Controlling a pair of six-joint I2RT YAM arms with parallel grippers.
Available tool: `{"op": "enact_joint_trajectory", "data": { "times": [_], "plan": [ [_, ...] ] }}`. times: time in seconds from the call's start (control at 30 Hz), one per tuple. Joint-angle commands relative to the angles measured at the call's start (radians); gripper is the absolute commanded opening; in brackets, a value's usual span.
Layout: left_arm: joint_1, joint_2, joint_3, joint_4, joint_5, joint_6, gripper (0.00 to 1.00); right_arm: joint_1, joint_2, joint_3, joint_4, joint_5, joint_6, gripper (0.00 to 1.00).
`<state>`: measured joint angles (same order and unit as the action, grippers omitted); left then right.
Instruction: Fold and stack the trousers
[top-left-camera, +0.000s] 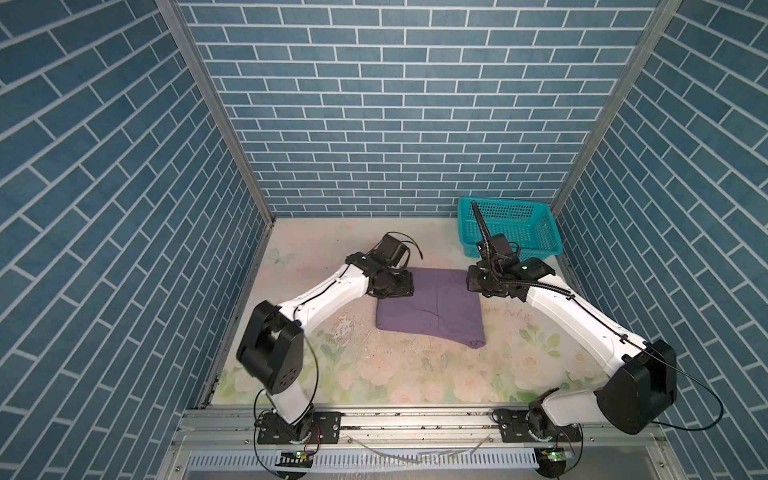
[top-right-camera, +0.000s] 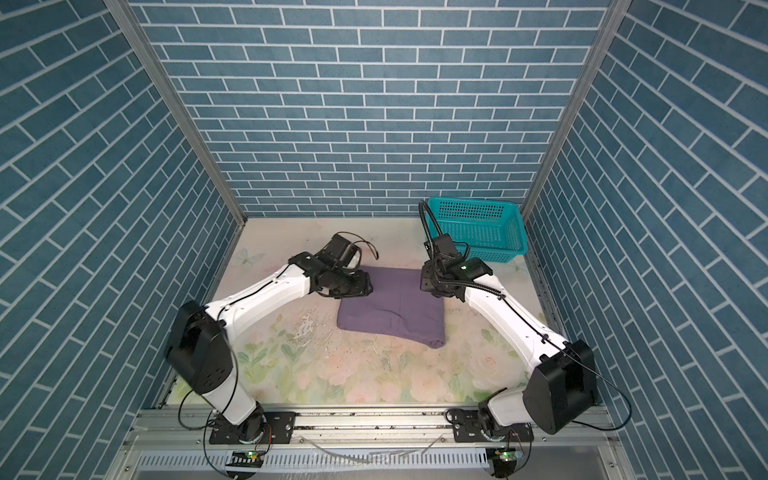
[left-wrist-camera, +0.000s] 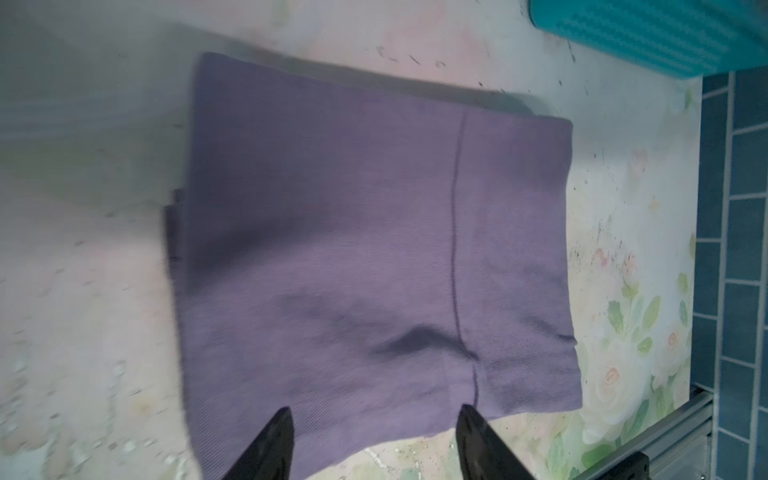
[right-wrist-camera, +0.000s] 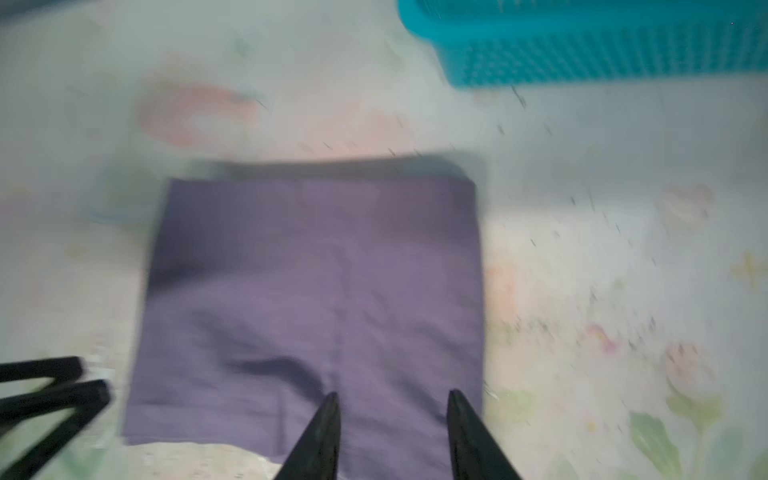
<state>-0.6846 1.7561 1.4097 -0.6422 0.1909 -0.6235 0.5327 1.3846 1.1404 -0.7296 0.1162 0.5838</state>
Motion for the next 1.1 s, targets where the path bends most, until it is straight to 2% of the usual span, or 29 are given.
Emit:
{"op": "enact_joint_trajectory", "data": {
  "times": [0.0, 0.2, 0.33, 0.53, 0.7, 0.8, 0.9, 0.97, 1.07],
  "plan": [
    [-0.062, 0.106, 0.044, -0.038, -0.022, -0.025, 0.63, -0.007, -0.068, -0.113, -0.012, 0.034, 0.05, 0.43],
    [-0.059, 0.174, -0.041, 0.037, -0.013, -0.074, 0.61, -0.003, -0.01, -0.24, 0.082, -0.017, 0.098, 0.4],
    [-0.002, 0.15, -0.138, 0.062, -0.023, -0.082, 0.6, 0.034, 0.109, -0.21, 0.142, -0.034, 0.102, 0.39],
    [0.202, 0.051, -0.302, 0.075, -0.034, -0.034, 0.6, 0.162, 0.34, -0.027, 0.197, -0.073, 0.109, 0.38],
    [0.447, -0.07, -0.371, 0.008, -0.07, 0.034, 0.6, 0.215, 0.478, 0.157, 0.272, -0.231, 0.106, 0.37],
    [0.567, -0.14, -0.338, -0.06, -0.092, 0.069, 0.6, 0.225, 0.484, 0.24, 0.365, -0.336, 0.088, 0.38],
    [0.596, -0.196, -0.262, -0.116, -0.124, 0.117, 0.62, 0.226, 0.442, 0.283, 0.442, -0.42, 0.031, 0.4],
    [0.596, -0.211, -0.207, -0.152, -0.121, 0.143, 0.63, 0.224, 0.404, 0.312, 0.408, -0.409, -0.036, 0.41],
    [0.584, -0.225, -0.188, -0.172, -0.081, 0.135, 0.63, 0.222, 0.336, 0.302, 0.338, -0.325, -0.123, 0.42]
  ]
}}
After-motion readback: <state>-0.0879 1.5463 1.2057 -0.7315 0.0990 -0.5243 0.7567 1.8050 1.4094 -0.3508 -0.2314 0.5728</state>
